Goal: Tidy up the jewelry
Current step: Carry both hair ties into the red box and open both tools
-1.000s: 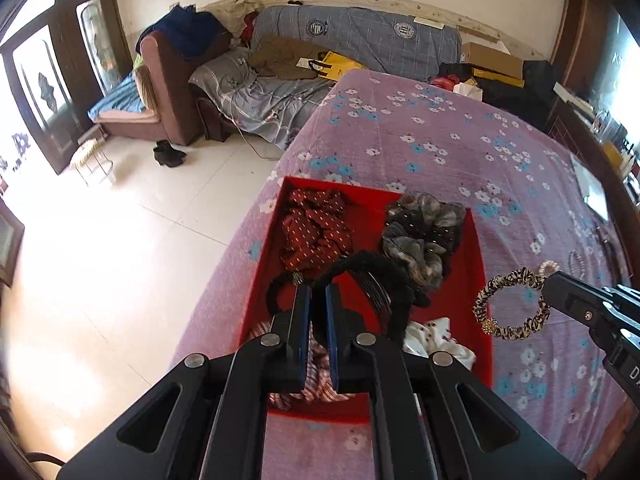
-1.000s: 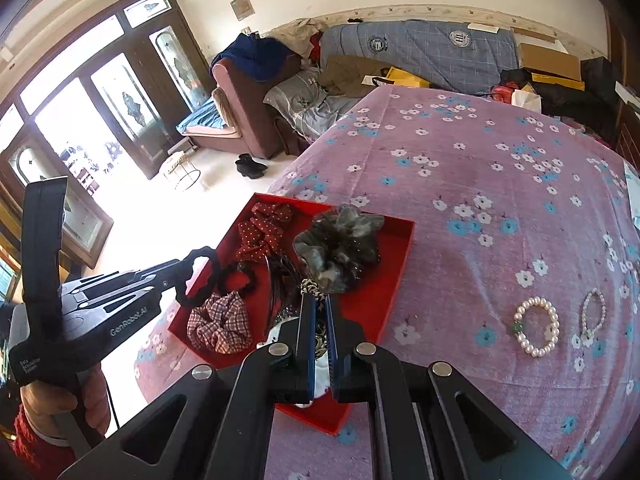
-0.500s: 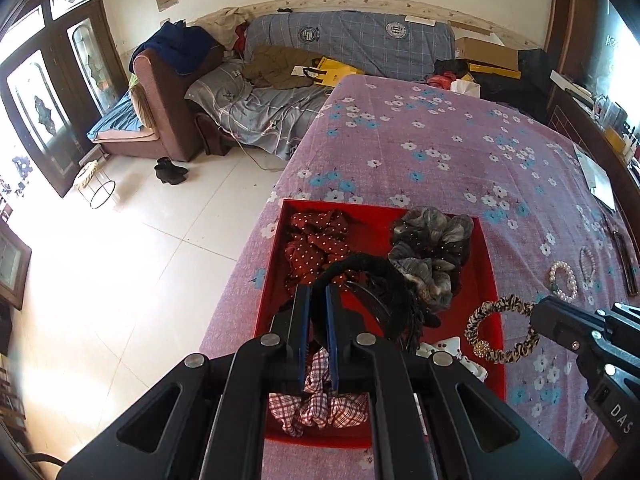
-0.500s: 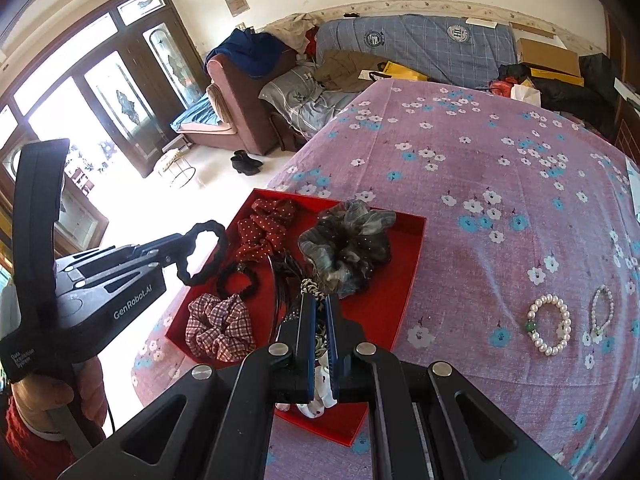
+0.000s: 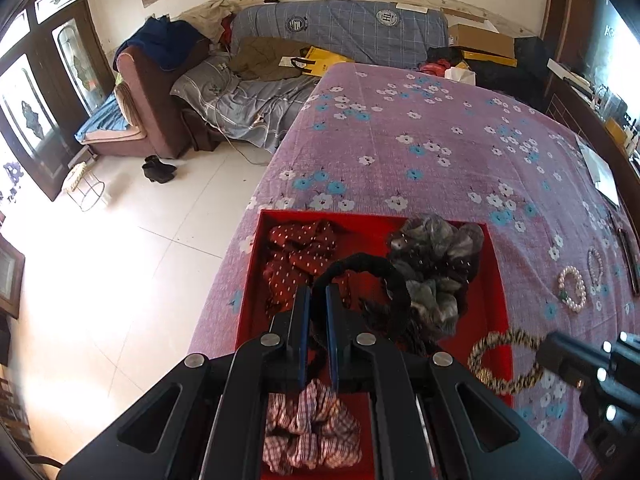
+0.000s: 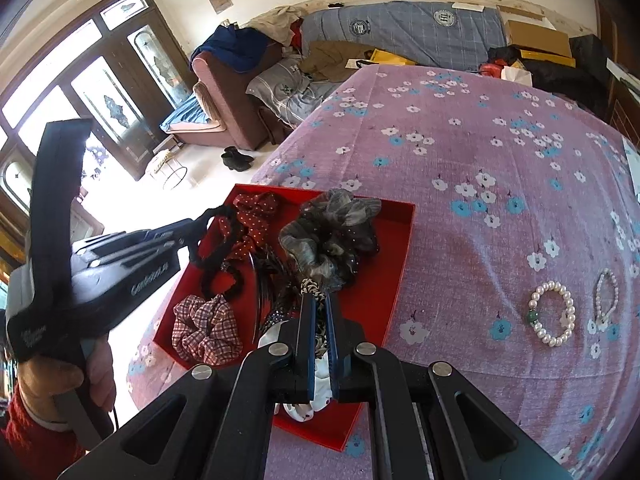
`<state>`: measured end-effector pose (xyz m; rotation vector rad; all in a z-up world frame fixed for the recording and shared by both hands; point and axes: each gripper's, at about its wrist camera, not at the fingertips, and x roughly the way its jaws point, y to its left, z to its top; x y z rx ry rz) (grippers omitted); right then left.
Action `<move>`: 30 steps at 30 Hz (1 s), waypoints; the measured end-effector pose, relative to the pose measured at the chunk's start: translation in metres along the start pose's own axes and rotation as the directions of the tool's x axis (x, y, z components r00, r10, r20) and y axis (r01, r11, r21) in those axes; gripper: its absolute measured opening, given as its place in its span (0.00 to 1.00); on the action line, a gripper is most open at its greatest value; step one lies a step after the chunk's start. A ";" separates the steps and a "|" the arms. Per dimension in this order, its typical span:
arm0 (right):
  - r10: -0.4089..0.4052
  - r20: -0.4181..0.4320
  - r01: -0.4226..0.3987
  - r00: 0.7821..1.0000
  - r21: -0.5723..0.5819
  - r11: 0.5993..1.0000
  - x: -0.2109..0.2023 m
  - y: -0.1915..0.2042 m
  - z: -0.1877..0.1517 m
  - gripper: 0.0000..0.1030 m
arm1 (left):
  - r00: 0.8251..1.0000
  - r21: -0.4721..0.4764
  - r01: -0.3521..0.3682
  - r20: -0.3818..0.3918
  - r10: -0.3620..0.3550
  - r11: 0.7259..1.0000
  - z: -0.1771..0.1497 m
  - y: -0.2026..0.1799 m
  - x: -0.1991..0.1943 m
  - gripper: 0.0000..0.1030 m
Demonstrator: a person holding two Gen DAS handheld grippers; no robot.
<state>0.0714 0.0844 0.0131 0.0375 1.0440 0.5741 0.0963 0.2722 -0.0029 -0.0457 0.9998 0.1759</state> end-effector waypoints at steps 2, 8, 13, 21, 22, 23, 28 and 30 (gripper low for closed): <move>-0.001 -0.003 0.001 1.000 0.002 1.000 0.004 -0.001 0.000 0.06 | 1.000 -0.011 0.014 -0.012 -0.014 1.000 0.005 0.003 0.007 0.07; 0.015 0.005 -0.015 1.000 0.030 0.999 0.014 -0.007 0.006 0.06 | 0.995 -0.048 0.094 -0.032 -0.096 0.994 0.027 0.005 0.031 0.07; 0.013 -0.007 -0.013 1.000 0.039 0.999 0.031 -0.011 0.009 0.06 | 0.989 -0.055 0.124 -0.080 -0.128 0.991 0.038 -0.005 0.065 0.07; -0.046 -0.064 0.047 0.997 0.014 0.999 0.053 -0.018 -0.002 0.06 | 0.990 -0.018 0.062 -0.128 -0.064 0.998 0.036 -0.014 0.098 0.07; -0.049 -0.068 0.050 0.996 0.013 0.999 0.055 -0.019 -0.004 0.06 | 0.990 -0.011 0.052 -0.130 -0.053 0.999 0.035 -0.015 0.100 0.07; -0.051 -0.074 0.052 0.996 0.012 0.999 0.057 -0.020 -0.005 0.06 | 0.990 -0.007 0.048 -0.132 -0.048 0.999 0.034 -0.015 0.101 0.07; -0.065 -0.092 0.064 0.994 -0.019 0.998 0.064 -0.017 -0.009 0.06 | 0.992 0.001 0.029 -0.126 -0.029 1.000 0.030 -0.014 0.099 0.08; -0.070 -0.094 0.068 0.993 -0.029 0.997 0.065 -0.015 -0.010 0.06 | 0.993 -0.013 0.026 -0.117 -0.027 1.000 0.029 -0.012 0.094 0.08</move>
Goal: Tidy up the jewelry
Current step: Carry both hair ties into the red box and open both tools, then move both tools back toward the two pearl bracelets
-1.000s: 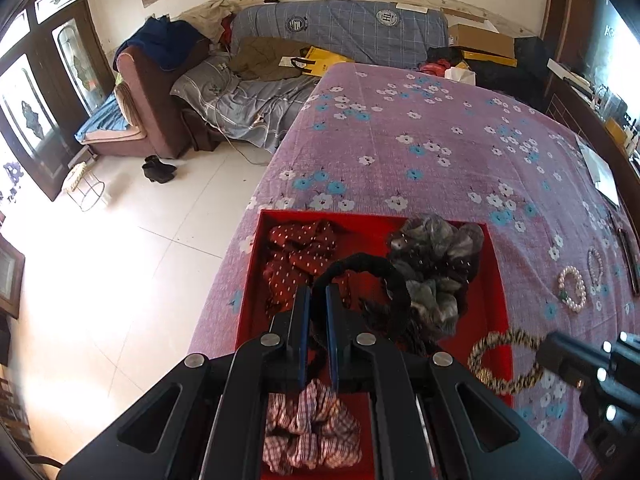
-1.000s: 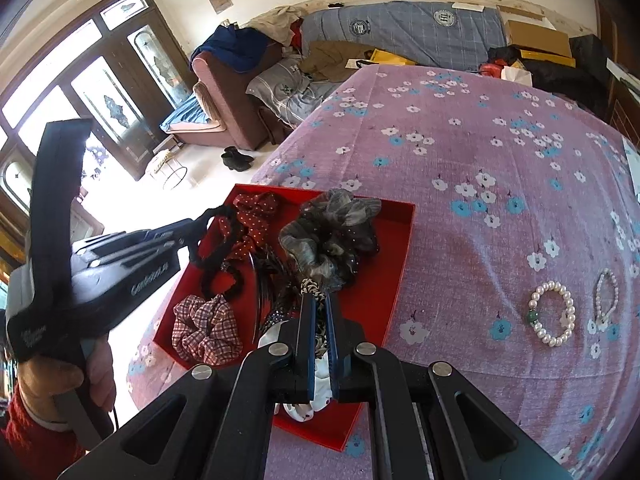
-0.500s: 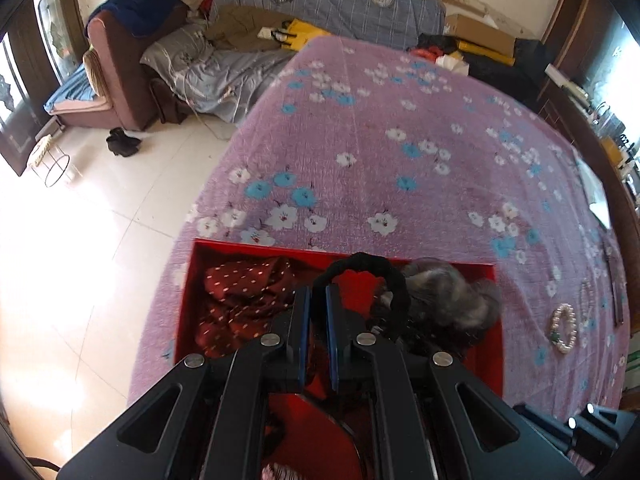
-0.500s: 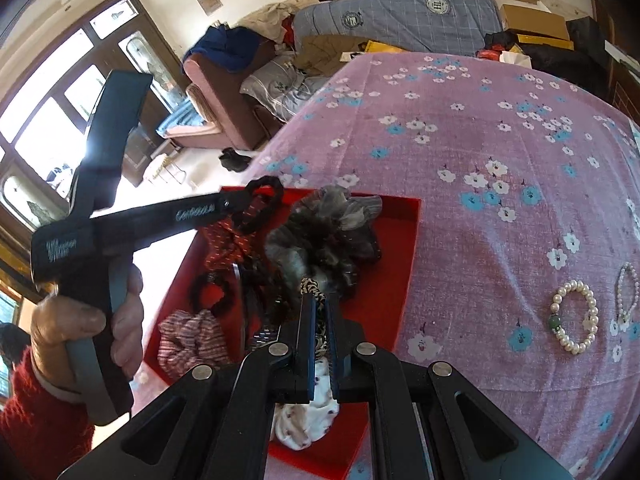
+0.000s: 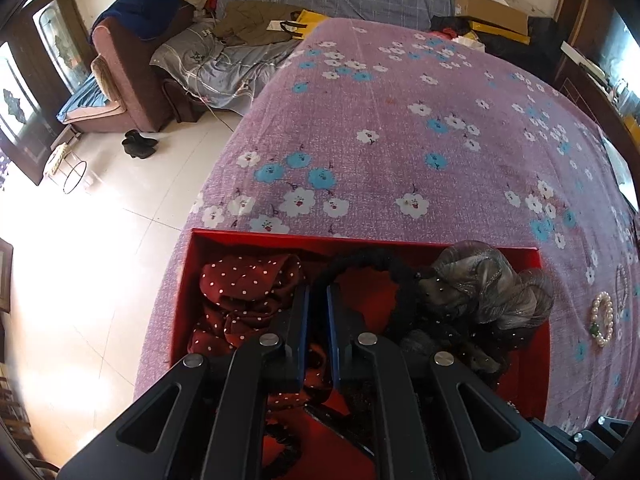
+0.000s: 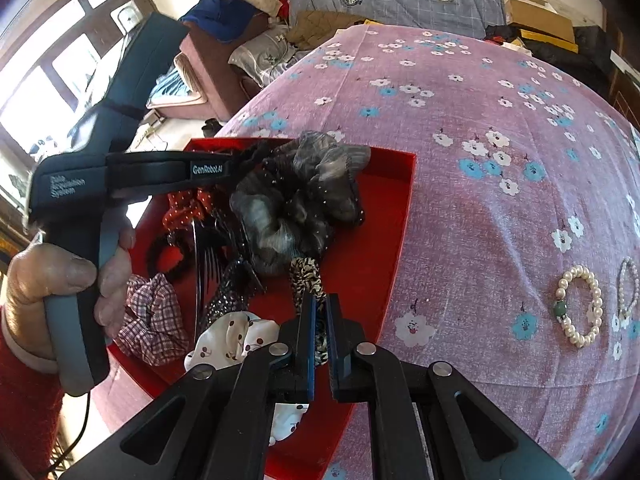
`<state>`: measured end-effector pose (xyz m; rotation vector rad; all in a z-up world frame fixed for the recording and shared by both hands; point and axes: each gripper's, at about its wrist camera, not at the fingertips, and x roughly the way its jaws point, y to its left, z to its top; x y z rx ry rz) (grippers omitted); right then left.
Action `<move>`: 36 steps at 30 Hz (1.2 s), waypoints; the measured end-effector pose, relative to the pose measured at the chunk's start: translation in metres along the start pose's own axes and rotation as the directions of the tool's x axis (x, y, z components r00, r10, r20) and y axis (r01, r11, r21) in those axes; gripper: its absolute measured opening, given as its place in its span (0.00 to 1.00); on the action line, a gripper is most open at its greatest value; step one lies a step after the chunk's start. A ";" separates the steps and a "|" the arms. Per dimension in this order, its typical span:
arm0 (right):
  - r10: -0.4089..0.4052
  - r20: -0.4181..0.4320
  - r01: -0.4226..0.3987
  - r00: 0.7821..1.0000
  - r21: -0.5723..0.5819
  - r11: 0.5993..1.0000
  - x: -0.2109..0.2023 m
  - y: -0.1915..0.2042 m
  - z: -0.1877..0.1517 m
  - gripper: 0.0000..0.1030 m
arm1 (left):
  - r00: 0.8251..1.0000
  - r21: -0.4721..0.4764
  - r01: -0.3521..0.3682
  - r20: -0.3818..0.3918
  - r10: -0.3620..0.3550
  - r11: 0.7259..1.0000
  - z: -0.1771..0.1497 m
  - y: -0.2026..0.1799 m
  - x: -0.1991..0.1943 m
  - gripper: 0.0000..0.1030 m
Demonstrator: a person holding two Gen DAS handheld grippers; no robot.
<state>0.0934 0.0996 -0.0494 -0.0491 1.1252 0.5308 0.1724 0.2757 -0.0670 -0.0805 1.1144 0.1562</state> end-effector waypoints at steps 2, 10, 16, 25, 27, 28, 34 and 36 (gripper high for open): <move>-0.005 -0.002 0.005 1.000 -0.008 1.000 0.001 0.001 0.000 0.06 | 1.000 -0.007 0.001 0.005 -0.001 1.000 -0.001 0.003 -0.005 0.08; 0.006 -0.006 -0.006 1.000 -0.003 1.000 0.001 0.000 0.000 0.12 | 0.998 -0.013 -0.034 0.053 0.035 0.999 -0.011 0.010 -0.042 0.09; 0.032 0.032 -0.032 0.999 0.010 0.999 -0.012 -0.002 0.002 0.30 | 0.991 -0.025 -0.074 0.109 0.076 0.997 -0.020 0.014 -0.079 0.20; 0.057 0.076 -0.060 0.996 0.042 0.997 -0.043 -0.011 -0.013 0.34 | 0.976 0.007 -0.130 0.179 0.127 0.991 -0.037 -0.006 -0.125 0.31; 0.061 0.085 -0.066 0.995 0.059 0.996 -0.052 -0.017 -0.018 0.35 | 0.974 0.021 -0.134 0.187 0.128 0.991 -0.042 -0.015 -0.132 0.32; 0.061 0.091 -0.067 0.994 0.067 0.996 -0.055 -0.020 -0.020 0.39 | 0.974 0.027 -0.134 0.189 0.126 0.991 -0.044 -0.020 -0.136 0.32; 0.043 0.127 -0.058 0.991 0.114 0.992 -0.080 -0.052 -0.038 0.41 | 0.975 0.051 -0.126 0.193 0.114 0.991 -0.054 -0.049 -0.151 0.32; 0.031 0.139 -0.050 0.990 0.135 0.990 -0.090 -0.069 -0.048 0.41 | 0.976 0.048 -0.110 0.192 0.098 0.993 -0.057 -0.060 -0.157 0.32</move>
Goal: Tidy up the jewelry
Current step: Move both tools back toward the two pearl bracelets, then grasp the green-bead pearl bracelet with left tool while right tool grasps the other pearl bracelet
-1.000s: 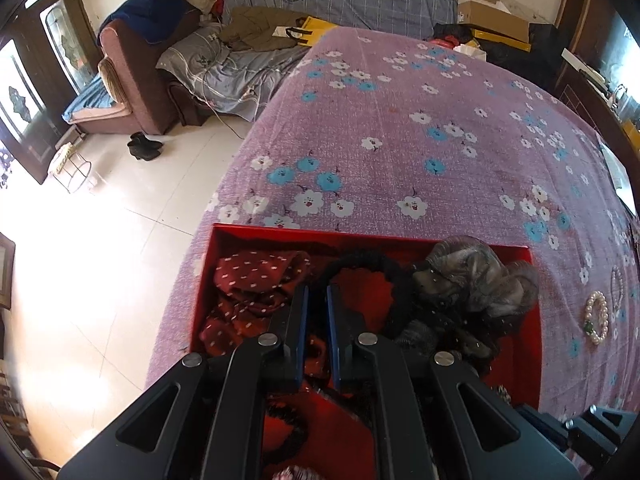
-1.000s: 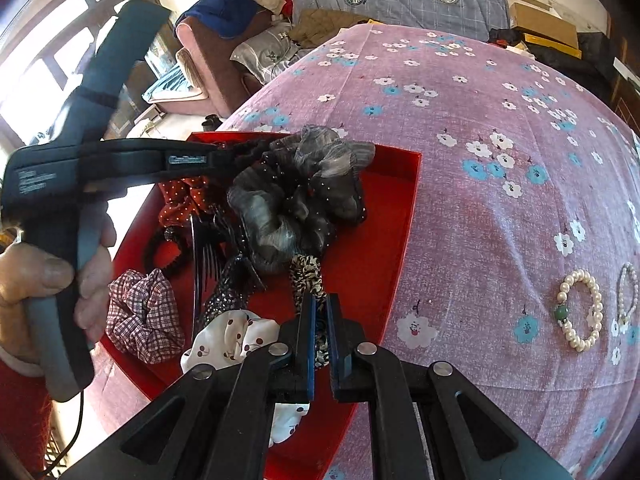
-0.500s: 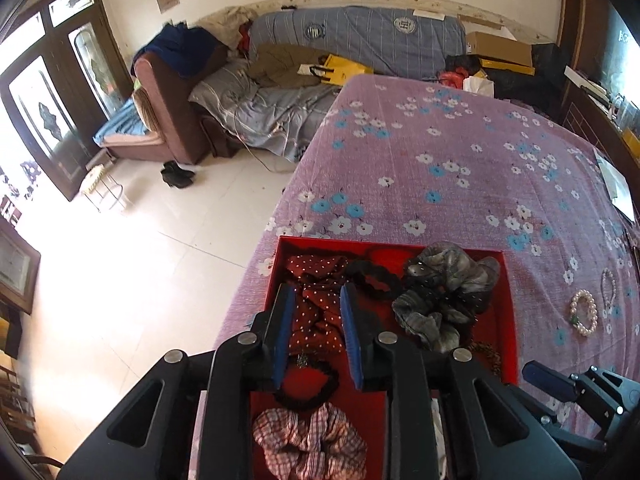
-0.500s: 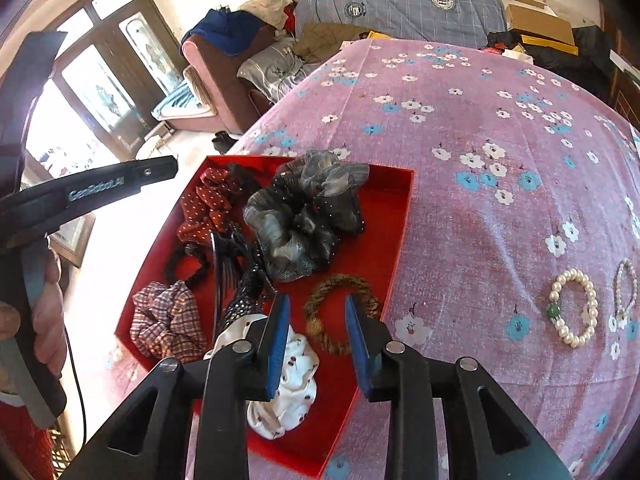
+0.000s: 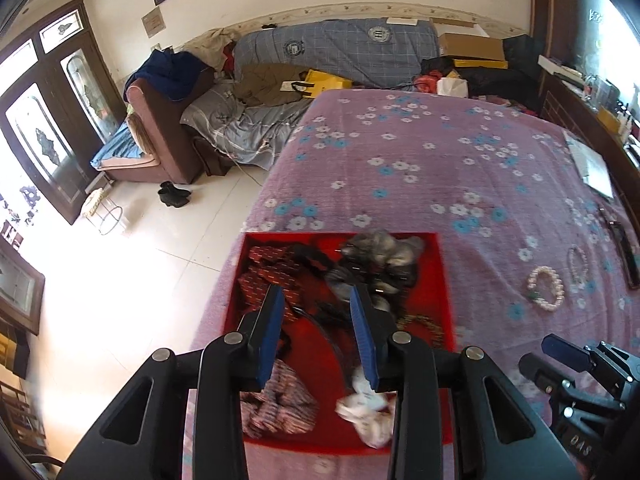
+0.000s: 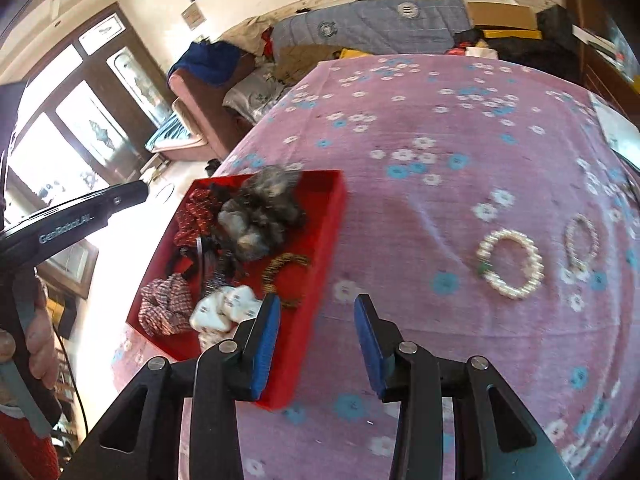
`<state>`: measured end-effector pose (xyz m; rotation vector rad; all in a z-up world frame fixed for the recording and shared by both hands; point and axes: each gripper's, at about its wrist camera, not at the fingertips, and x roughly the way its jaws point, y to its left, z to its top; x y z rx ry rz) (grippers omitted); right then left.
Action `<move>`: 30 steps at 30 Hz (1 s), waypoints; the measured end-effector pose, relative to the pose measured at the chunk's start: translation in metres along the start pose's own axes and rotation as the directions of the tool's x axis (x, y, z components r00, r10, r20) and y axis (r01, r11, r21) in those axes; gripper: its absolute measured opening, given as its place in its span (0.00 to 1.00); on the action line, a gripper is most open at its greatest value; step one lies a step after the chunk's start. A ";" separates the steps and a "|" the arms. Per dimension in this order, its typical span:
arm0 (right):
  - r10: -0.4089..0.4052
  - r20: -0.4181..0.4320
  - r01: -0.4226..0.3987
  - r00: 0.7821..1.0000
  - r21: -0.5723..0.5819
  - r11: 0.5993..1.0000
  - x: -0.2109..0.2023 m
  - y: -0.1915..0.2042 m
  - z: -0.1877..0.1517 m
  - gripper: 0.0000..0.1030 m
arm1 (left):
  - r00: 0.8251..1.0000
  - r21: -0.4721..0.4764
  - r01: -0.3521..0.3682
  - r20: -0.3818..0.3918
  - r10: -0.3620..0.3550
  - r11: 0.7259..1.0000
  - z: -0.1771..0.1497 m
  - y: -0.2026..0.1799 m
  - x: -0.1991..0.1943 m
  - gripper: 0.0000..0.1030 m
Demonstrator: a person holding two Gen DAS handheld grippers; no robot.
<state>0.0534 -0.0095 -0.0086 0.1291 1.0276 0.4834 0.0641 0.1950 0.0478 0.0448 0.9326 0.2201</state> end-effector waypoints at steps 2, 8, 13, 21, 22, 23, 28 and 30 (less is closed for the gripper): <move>-0.015 0.011 0.015 1.000 0.024 1.000 -0.011 -0.020 -0.006 0.41 | 0.999 -0.020 0.036 -0.003 -0.036 0.999 -0.001 -0.013 -0.007 0.32; -0.117 -0.001 0.115 0.993 0.168 0.979 -0.041 -0.109 -0.029 0.41 | 0.986 -0.014 0.159 -0.038 -0.160 0.987 -0.010 -0.073 -0.005 0.33; -0.173 -0.001 0.167 0.985 0.255 0.952 -0.056 -0.168 -0.033 0.40 | 0.968 0.074 0.243 -0.087 -0.237 0.967 -0.017 -0.146 0.014 0.33; -0.213 0.004 0.207 0.977 0.215 0.954 -0.049 -0.207 -0.009 0.40 | 0.947 0.116 0.298 -0.160 -0.279 0.947 -0.016 -0.216 0.068 0.33; -0.213 0.004 0.207 0.977 0.204 0.957 -0.045 -0.210 -0.004 0.40 | 0.948 0.125 0.296 -0.163 -0.275 0.947 -0.015 -0.222 0.075 0.33; -0.212 0.006 0.207 0.977 0.193 0.959 -0.042 -0.212 0.000 0.40 | 0.948 0.129 0.292 -0.169 -0.269 0.948 -0.014 -0.226 0.082 0.33; -0.220 -0.001 0.218 0.976 0.130 0.967 -0.014 -0.221 0.027 0.38 | 0.936 0.112 0.313 -0.204 -0.287 0.943 -0.008 -0.236 0.114 0.29; -0.216 -0.014 0.217 0.976 0.114 0.970 -0.001 -0.227 0.035 0.36 | 0.932 0.105 0.317 -0.216 -0.290 0.943 -0.007 -0.238 0.122 0.28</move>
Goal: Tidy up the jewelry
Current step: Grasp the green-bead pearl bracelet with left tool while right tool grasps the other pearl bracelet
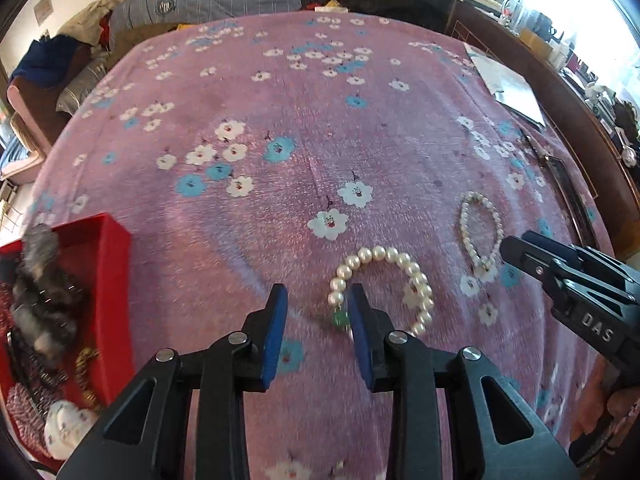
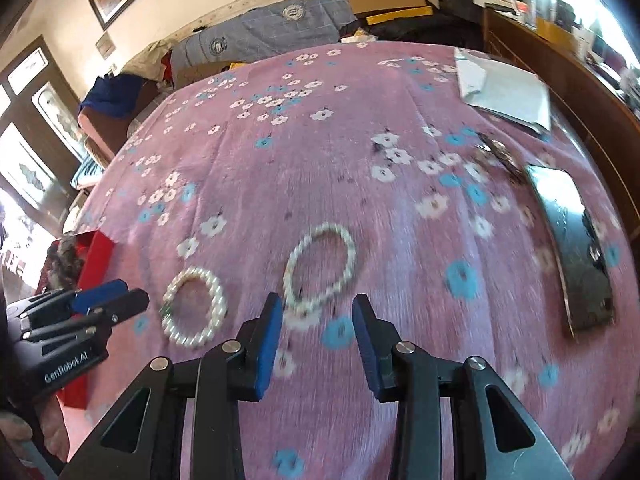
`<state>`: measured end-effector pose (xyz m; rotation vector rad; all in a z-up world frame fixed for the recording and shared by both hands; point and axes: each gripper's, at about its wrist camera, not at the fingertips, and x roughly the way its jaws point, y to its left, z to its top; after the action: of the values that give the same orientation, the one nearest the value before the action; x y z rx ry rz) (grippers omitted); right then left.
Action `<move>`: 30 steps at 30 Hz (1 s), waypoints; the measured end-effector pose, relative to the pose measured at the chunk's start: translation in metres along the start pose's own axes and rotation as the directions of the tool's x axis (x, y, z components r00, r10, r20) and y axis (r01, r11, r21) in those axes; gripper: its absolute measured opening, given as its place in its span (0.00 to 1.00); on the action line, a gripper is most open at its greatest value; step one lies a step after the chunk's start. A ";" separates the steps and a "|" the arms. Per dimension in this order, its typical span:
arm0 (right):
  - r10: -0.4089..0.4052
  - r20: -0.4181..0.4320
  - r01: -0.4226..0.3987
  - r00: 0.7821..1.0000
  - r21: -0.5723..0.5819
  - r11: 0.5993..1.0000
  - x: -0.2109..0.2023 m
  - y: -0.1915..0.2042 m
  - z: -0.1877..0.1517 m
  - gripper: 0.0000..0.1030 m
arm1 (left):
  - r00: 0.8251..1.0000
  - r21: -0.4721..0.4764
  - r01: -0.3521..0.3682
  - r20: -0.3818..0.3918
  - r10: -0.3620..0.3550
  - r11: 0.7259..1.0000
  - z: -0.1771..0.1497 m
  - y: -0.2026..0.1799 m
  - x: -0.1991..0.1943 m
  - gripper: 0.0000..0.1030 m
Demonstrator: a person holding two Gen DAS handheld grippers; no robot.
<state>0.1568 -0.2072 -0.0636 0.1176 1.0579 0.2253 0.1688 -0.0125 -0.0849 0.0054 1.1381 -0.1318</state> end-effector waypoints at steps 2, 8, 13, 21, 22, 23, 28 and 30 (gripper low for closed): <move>-0.008 -0.011 0.007 1.000 -0.013 1.000 0.011 -0.001 0.005 0.35 | 1.000 0.000 0.008 -0.010 -0.008 1.000 0.004 -0.001 0.009 0.27; -0.021 -0.020 0.020 1.000 -0.045 0.999 0.025 -0.001 0.010 0.33 | 1.000 0.034 0.006 -0.021 -0.005 0.999 0.009 -0.011 0.023 0.27; -0.047 -0.002 0.047 0.999 -0.058 0.997 0.026 0.001 0.009 0.27 | 1.000 0.069 -0.027 -0.008 0.028 0.997 0.012 -0.022 0.026 0.26; -0.046 0.005 0.046 0.999 -0.003 0.999 0.021 -0.013 0.008 0.05 | 0.998 0.123 -0.060 -0.003 0.061 0.991 0.008 -0.042 0.021 0.08; -0.043 0.007 0.043 0.999 0.006 0.999 0.018 -0.014 0.007 0.05 | 0.999 0.124 -0.052 0.003 0.052 0.991 0.008 -0.043 0.016 0.08; -0.038 0.010 0.038 0.999 0.018 0.999 0.015 -0.016 0.006 0.05 | 0.999 0.124 -0.046 0.012 0.045 0.991 0.007 -0.044 0.010 0.08; -0.016 0.047 0.014 0.999 0.057 0.998 -0.013 -0.017 0.005 0.05 | 0.998 0.123 -0.004 0.059 -0.003 0.992 0.004 -0.047 -0.029 0.08; -0.009 0.070 0.005 0.997 0.063 0.998 -0.029 -0.014 0.003 0.06 | 0.997 0.127 0.010 0.073 -0.020 0.992 0.001 -0.048 -0.045 0.08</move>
<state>0.1477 -0.2276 -0.0403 0.1768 0.9953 0.1803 0.1461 -0.0556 -0.0406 0.1042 1.0542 -0.2159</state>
